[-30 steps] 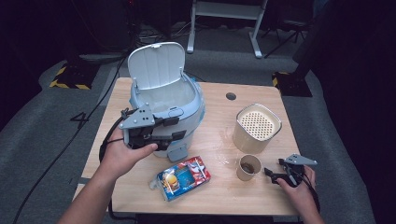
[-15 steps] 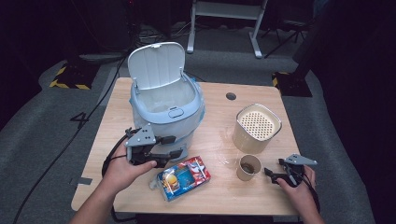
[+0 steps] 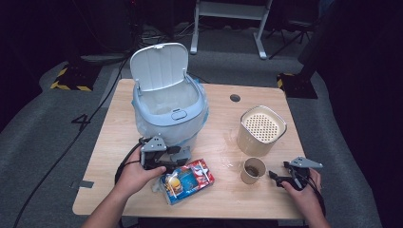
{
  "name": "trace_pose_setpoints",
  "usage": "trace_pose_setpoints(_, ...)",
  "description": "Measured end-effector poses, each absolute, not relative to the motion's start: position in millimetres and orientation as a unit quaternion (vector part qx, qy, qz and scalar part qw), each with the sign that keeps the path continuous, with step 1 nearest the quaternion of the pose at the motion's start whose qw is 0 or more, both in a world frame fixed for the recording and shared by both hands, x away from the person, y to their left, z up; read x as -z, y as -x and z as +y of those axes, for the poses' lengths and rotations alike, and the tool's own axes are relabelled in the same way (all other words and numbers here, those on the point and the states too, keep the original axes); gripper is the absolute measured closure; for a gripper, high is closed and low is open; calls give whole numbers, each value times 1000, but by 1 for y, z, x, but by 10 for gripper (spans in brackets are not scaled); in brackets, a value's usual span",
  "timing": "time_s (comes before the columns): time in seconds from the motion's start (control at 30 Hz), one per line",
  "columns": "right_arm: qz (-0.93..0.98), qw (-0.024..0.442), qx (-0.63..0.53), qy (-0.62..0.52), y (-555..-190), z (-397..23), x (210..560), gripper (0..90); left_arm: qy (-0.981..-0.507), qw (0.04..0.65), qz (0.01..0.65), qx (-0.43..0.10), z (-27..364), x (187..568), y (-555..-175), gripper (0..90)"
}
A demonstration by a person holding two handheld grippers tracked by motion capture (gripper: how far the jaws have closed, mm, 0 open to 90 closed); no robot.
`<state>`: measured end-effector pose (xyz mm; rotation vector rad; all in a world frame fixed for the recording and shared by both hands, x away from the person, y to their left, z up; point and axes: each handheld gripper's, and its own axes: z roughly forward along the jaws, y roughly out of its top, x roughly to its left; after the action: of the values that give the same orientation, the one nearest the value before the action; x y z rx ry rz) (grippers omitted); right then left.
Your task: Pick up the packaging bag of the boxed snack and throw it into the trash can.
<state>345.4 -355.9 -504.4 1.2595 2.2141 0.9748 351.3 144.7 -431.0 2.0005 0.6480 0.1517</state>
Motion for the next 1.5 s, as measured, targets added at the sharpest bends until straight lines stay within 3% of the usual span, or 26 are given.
trace_pose_setpoints(0.5, 794, 205, -350, -452, -345, -356, 504, 185, -857, 436, 274, -26, 125, 462, -357, 521)
trace_pose_setpoints(0.63, 795, 206, -350, -452, -345, -356, 504, 185, -865, 416, 279, -17, 123, 469, -358, 574)
trace_pose_setpoints(0.73, 794, 206, -350, -452, -345, -356, 504, 185, -874, 397, 279, -15, 122, 473, -358, 665)
trace_pose_setpoints(1.5, 794, 206, -350, -452, -345, -356, 504, 185, -888, 359, 284, -27, 120, 471, -354, 835)
